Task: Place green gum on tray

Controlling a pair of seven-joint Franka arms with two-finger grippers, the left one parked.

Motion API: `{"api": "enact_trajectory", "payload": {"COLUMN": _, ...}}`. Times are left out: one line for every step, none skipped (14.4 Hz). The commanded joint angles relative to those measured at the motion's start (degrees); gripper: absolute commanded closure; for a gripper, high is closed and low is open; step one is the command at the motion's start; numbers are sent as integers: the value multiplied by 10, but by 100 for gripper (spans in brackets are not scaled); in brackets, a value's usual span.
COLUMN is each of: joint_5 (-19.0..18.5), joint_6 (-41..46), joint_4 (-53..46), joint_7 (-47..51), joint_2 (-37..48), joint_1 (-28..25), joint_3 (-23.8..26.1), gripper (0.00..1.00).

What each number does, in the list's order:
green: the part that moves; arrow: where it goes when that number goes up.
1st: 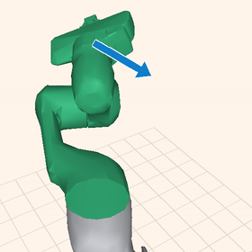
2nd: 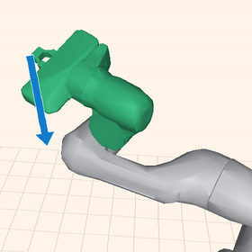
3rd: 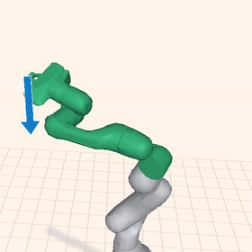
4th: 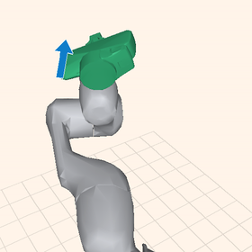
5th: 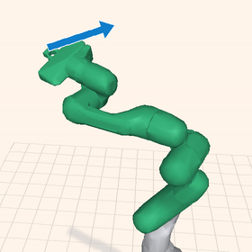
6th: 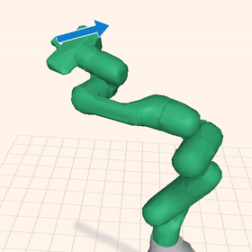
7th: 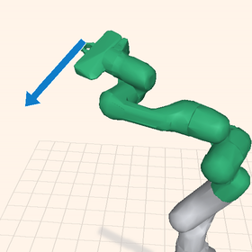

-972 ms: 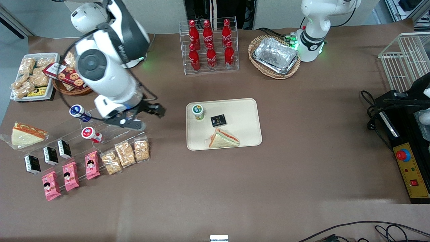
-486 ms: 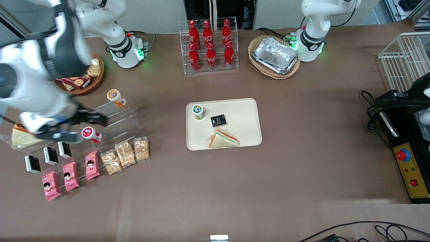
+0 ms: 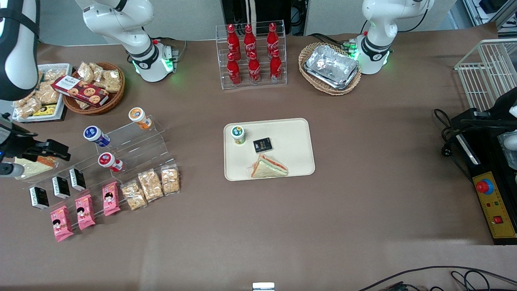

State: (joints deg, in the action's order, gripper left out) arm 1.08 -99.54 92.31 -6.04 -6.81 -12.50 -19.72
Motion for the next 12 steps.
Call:
{"api": "enact_trajectory", "payload": {"joint_5": 8, "joint_6": 0, "joint_4": -27, "joint_7": -3, "joint_2": -10, "joint_1": 97, "joint_3": 102, "gripper": 0}}
{"api": "enact_trajectory", "payload": {"joint_5": 8, "joint_6": 1, "joint_4": -27, "joint_7": -2, "joint_2": -7, "joint_1": 116, "joint_3": 118, "gripper": 0}}
{"api": "enact_trajectory", "payload": {"joint_5": 8, "joint_6": 2, "joint_4": -27, "joint_7": -3, "joint_2": -6, "joint_1": 128, "joint_3": 129, "gripper": 0}}
{"api": "enact_trajectory", "payload": {"joint_5": 8, "joint_6": 6, "joint_4": -26, "joint_7": -8, "joint_2": -1, "joint_1": 139, "joint_3": 140, "gripper": 0}}
{"api": "enact_trajectory", "payload": {"joint_5": 9, "joint_6": 8, "joint_4": -25, "joint_7": -8, "joint_2": 3, "joint_1": 143, "joint_3": 146, "gripper": 0}}
{"api": "enact_trajectory", "payload": {"joint_5": 9, "joint_6": 8, "joint_4": -25, "joint_7": -6, "joint_2": 4, "joint_1": 147, "joint_3": 152, "gripper": 0}}
{"api": "enact_trajectory", "payload": {"joint_5": 9, "joint_6": 8, "joint_4": -21, "joint_7": -5, "joint_2": 8, "joint_1": 154, "joint_3": 160, "gripper": 0}}
{"api": "enact_trajectory", "payload": {"joint_5": 9, "joint_6": 14, "joint_4": -20, "joint_7": -1, "joint_2": 11, "joint_1": 163, "joint_3": 170, "gripper": 0}}
{"api": "enact_trajectory", "payload": {"joint_5": 8, "joint_6": 18, "joint_4": -18, "joint_7": 0, "joint_2": 16, "joint_1": 168, "joint_3": 178, "gripper": 0}}
{"api": "enact_trajectory", "payload": {"joint_5": 8, "joint_6": 20, "joint_4": -9, "joint_7": 1, "joint_2": 25, "joint_1": 170, "joint_3": 179, "gripper": 0}}
{"api": "enact_trajectory", "payload": {"joint_5": 8, "joint_6": 17, "joint_4": 2, "joint_7": 1, "joint_2": 30, "joint_1": 170, "joint_3": 180, "gripper": 0}}
{"api": "enact_trajectory", "payload": {"joint_5": 8, "joint_6": 18, "joint_4": 5, "joint_7": 1, "joint_2": 32, "joint_1": 169, "joint_3": 180, "gripper": 0}}
